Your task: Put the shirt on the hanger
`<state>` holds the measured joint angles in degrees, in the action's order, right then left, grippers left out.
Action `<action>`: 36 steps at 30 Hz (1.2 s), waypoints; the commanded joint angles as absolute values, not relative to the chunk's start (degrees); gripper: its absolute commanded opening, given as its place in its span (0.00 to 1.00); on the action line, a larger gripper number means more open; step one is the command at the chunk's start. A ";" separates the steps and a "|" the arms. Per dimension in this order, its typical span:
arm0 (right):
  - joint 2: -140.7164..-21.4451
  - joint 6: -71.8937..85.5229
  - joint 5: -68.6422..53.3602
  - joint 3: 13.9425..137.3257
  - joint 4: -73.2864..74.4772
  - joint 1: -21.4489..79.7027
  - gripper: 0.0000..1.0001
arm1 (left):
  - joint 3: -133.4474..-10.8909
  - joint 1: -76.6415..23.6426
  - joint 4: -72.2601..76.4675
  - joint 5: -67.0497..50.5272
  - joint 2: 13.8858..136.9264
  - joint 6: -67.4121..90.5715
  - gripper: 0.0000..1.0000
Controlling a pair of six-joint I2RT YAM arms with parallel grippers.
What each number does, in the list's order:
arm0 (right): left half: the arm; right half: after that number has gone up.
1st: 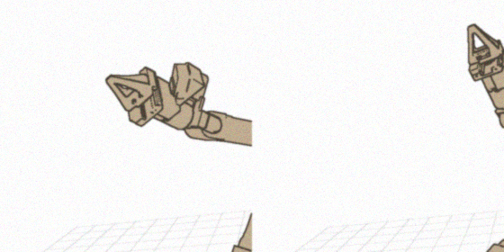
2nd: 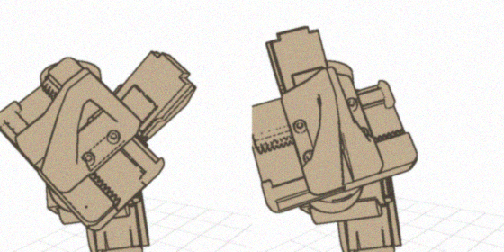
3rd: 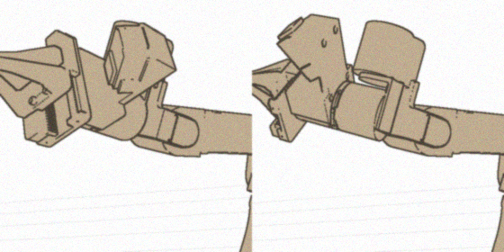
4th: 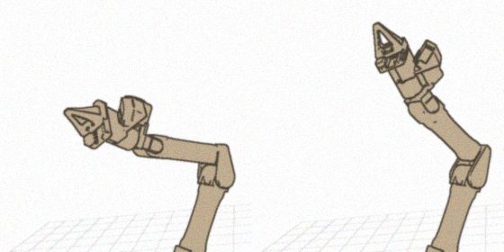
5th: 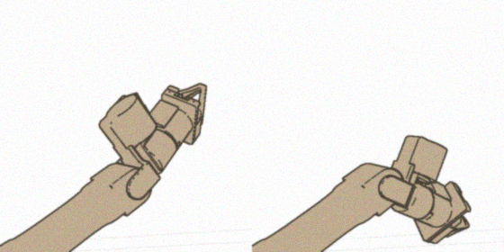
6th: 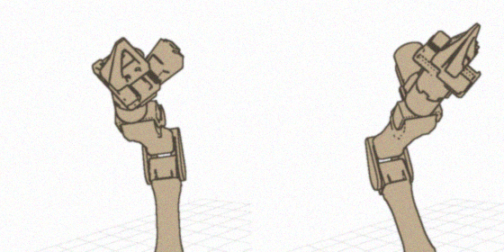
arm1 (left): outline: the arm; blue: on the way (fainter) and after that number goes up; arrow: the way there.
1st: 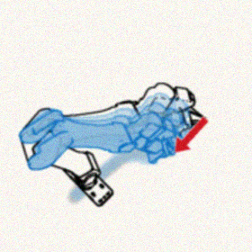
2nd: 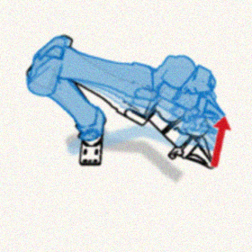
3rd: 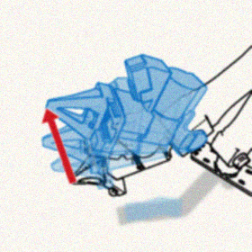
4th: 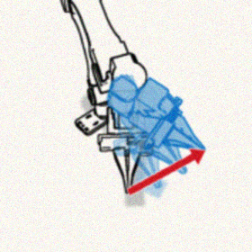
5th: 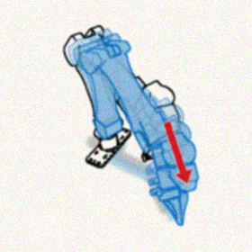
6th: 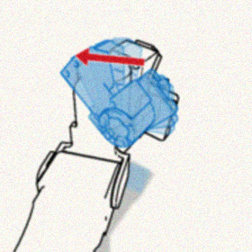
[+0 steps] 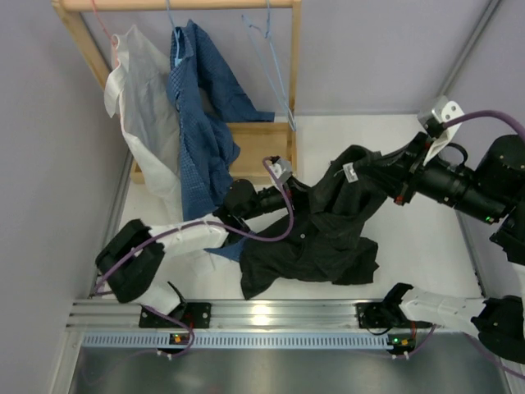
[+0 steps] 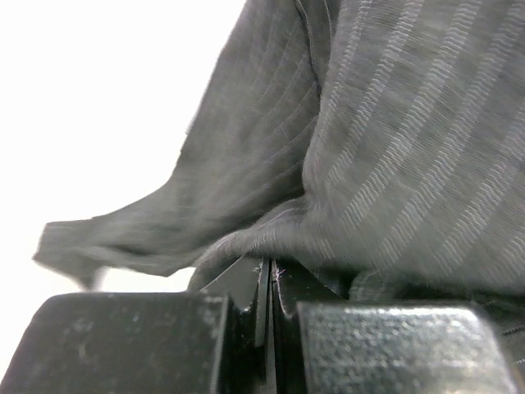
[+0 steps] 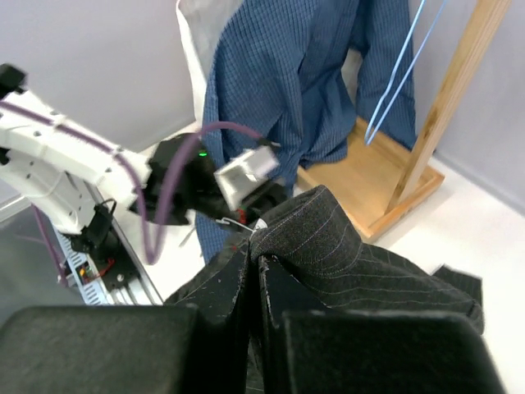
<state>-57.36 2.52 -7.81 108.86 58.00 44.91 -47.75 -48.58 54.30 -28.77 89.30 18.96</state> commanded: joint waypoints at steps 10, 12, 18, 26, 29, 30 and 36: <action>-78.83 -0.71 -19.59 141.92 58.80 45.44 0.00 | -42.81 -49.48 24.72 6.85 38.99 3.25 0.00; -81.98 -0.44 -23.88 142.47 58.19 45.35 0.00 | -43.76 -49.40 16.76 7.90 36.39 4.12 0.00; -83.06 5.19 -57.46 139.39 52.47 47.80 0.00 | -45.80 -49.48 7.10 8.35 44.20 8.86 0.56; -51.53 1.74 -14.44 102.18 62.58 48.08 0.00 | -47.81 -45.19 13.81 5.28 58.60 16.06 0.98; -42.58 3.34 -12.73 89.41 62.23 48.16 0.00 | -59.39 -40.10 4.77 3.78 66.87 28.45 0.98; -41.06 3.25 -14.05 86.60 62.05 48.16 0.00 | -63.59 -39.47 3.09 3.52 70.10 33.00 0.98; -38.41 -2.10 -21.18 85.34 62.22 48.08 0.00 | -72.85 -38.14 -0.53 -14.86 80.04 42.09 0.98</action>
